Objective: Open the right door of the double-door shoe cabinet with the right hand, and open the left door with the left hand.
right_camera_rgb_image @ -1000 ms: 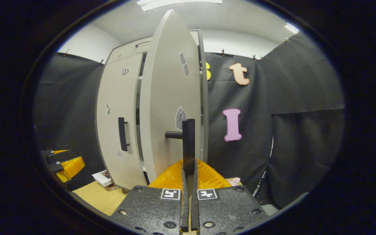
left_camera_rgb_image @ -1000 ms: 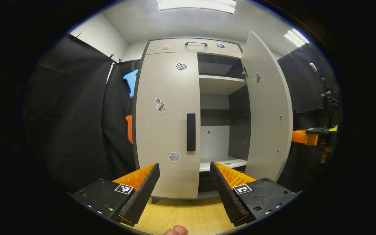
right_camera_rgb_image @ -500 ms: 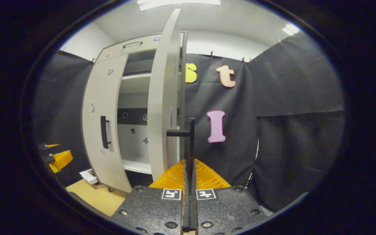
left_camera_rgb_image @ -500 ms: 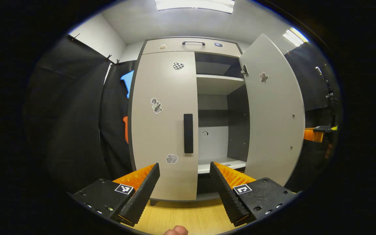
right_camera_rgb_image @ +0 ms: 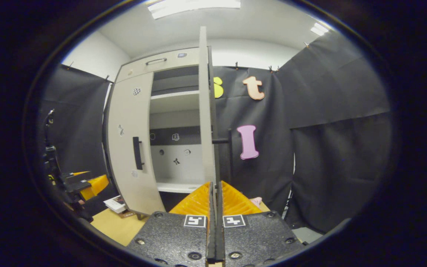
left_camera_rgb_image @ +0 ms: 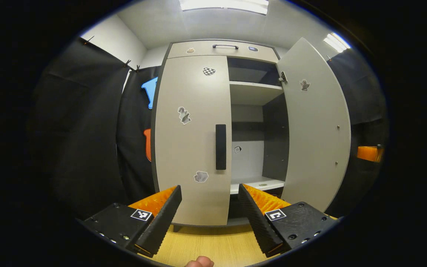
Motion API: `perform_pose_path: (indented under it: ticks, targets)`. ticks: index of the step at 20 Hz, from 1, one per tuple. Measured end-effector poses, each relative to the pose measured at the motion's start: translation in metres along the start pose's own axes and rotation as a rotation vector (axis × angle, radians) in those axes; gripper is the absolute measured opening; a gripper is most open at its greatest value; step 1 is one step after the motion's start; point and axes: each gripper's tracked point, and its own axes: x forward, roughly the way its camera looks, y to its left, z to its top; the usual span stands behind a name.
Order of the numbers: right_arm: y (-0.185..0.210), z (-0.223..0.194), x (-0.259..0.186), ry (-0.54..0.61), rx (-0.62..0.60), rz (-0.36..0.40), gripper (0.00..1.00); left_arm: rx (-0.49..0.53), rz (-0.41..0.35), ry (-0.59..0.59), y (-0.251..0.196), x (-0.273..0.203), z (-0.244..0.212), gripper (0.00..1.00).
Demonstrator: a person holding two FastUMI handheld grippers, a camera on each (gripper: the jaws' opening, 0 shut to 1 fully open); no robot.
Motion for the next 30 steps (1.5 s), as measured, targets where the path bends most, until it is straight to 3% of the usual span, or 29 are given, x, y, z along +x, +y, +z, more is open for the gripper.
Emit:
perform_pose_path:
  ticks: [4,8,9,10,11,13,15,21,25,30]
  targets:
    - [0.024,-0.012,0.002,0.031,-0.032,0.078,0.04,-0.011,-0.003,-0.01,0.003,-0.004,0.002,0.95]
    - [0.028,-0.012,0.011,0.018,-0.068,0.066,0.06,0.002,0.004,-0.017,0.01,-0.01,0.003,0.95]
    - [0.027,-0.01,0.014,0.013,-0.075,0.058,0.19,0.005,0.011,-0.014,0.014,-0.011,0.003,0.95]
    - [0.025,-0.01,0.018,0.011,-0.083,0.041,0.25,0.003,0.016,-0.012,0.015,-0.01,0.003,0.95]
    - [0.024,-0.011,0.02,0.013,-0.087,0.032,0.47,-0.006,0.016,-0.011,0.016,-0.009,0.003,0.95]
    - [0.029,-0.016,0.023,0.032,-0.083,0.045,0.71,-0.032,-0.013,0.0,0.011,-0.003,0.0,0.95]
    - [0.034,-0.019,0.025,0.043,-0.057,0.055,0.87,-0.034,-0.025,-0.003,0.008,0.006,0.005,0.95]
    - [0.04,-0.018,0.029,0.042,-0.046,0.064,0.89,-0.076,-0.06,-0.039,-0.015,0.09,0.042,0.95]
    - [0.044,-0.017,0.028,0.031,-0.013,0.091,0.87,-0.035,-0.07,-0.004,-0.036,0.151,0.035,0.95]
    - [0.031,-0.019,0.031,0.039,-0.026,0.062,0.88,-0.023,-0.028,0.041,-0.034,0.197,0.02,0.95]
